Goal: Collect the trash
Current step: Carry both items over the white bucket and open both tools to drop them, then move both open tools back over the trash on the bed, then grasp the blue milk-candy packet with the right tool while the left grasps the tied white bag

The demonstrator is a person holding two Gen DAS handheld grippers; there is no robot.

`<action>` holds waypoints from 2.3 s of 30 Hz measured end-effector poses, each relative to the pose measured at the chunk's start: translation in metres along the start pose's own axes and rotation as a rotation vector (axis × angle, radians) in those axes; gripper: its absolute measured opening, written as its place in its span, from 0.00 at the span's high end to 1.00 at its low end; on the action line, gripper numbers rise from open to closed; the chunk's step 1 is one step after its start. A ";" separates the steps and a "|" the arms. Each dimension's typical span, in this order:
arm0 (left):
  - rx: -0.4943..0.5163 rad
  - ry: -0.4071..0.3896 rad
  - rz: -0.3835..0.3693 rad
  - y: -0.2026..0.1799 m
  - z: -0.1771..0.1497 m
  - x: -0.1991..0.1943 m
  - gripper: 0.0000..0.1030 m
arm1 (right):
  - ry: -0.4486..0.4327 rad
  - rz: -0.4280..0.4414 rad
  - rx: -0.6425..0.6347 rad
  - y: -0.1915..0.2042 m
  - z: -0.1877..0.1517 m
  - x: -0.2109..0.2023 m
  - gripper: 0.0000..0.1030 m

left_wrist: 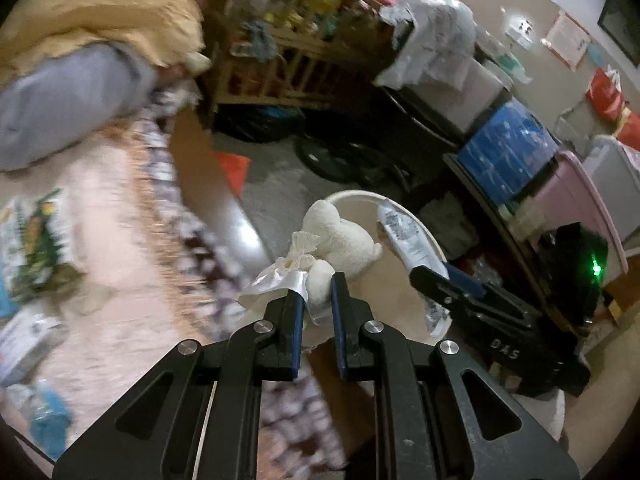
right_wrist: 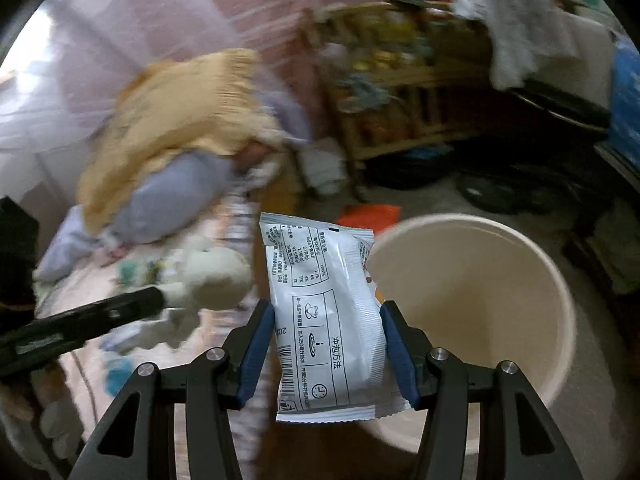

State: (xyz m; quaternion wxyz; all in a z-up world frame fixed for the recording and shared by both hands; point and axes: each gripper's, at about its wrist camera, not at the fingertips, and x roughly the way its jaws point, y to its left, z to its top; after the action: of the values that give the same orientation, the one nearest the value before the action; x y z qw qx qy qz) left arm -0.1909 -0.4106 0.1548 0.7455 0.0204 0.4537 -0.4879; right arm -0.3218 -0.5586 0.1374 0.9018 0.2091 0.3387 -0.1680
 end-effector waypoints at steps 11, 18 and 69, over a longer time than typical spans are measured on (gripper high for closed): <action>0.005 0.045 -0.103 -0.040 0.003 0.068 0.82 | 0.027 -0.089 0.201 -0.075 -0.007 0.013 0.40; 0.034 0.049 -0.027 -0.030 -0.007 0.060 0.60 | 0.046 -0.057 0.207 -0.071 -0.012 0.018 0.33; -0.211 -0.182 0.603 0.187 -0.108 -0.173 0.60 | 0.117 0.233 -0.339 0.226 -0.040 0.059 0.27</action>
State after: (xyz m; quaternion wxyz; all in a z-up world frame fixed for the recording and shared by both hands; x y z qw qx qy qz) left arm -0.1417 -0.1384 0.1346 0.8917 0.0329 0.4070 -0.1952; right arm -0.2009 -0.3554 0.1291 0.9163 0.1013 0.3874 0.0090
